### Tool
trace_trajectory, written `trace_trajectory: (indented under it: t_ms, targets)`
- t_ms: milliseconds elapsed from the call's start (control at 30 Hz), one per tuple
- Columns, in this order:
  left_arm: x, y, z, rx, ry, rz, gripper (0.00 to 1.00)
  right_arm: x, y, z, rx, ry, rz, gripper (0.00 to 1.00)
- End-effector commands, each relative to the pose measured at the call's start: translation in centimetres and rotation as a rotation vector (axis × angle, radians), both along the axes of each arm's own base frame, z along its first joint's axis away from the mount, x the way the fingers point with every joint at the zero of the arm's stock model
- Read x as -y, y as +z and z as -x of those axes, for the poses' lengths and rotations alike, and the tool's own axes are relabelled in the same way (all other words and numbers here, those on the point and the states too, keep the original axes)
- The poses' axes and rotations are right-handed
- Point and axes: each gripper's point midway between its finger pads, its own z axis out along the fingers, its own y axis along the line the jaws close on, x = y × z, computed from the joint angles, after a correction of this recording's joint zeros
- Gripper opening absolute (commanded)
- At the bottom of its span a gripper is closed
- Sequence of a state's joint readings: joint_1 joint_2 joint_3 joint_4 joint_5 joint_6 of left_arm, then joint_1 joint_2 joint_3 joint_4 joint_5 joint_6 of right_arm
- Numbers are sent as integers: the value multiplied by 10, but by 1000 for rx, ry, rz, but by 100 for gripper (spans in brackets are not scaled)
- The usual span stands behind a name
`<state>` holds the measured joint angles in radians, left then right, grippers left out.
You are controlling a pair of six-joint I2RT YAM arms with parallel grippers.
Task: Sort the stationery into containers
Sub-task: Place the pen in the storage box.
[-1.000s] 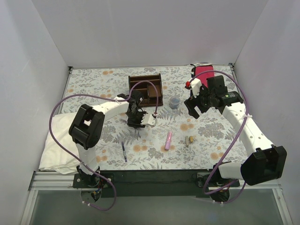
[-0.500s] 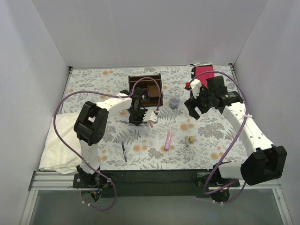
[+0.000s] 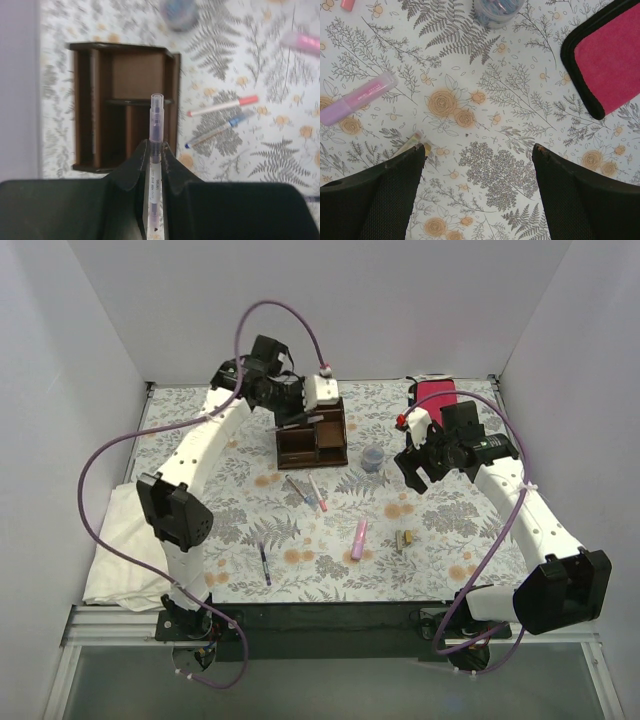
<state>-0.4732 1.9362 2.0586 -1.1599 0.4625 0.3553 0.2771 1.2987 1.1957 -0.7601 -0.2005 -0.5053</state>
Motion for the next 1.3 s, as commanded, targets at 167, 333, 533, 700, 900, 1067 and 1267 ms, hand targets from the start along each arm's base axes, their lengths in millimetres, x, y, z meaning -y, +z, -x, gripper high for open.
trace_trajectory:
  t_ms: [167,333,533,700,900,1067,1267]
  targets:
    - [-21,122,-12,-94,240,706,0,-9,24,-21,32,-43,-39,91]
    - [-25,120,-25,18,206,932,0,-13,35,-28,46,-75,-75,93]
    - [-14,123,-43,-12,194,1061,0,-13,39,-31,55,-140,-116,97]
    - [-10,114,-69,11,186,1082,0,-11,38,-30,52,-163,-116,98]
    - [-2,89,-95,17,184,1094,0,-8,40,-32,49,-195,-110,98]
    - [1,69,-110,23,172,1087,0,-5,42,-35,38,-204,-84,98]
    - [5,46,-118,6,168,1084,0,-3,40,-42,29,-206,-56,98]
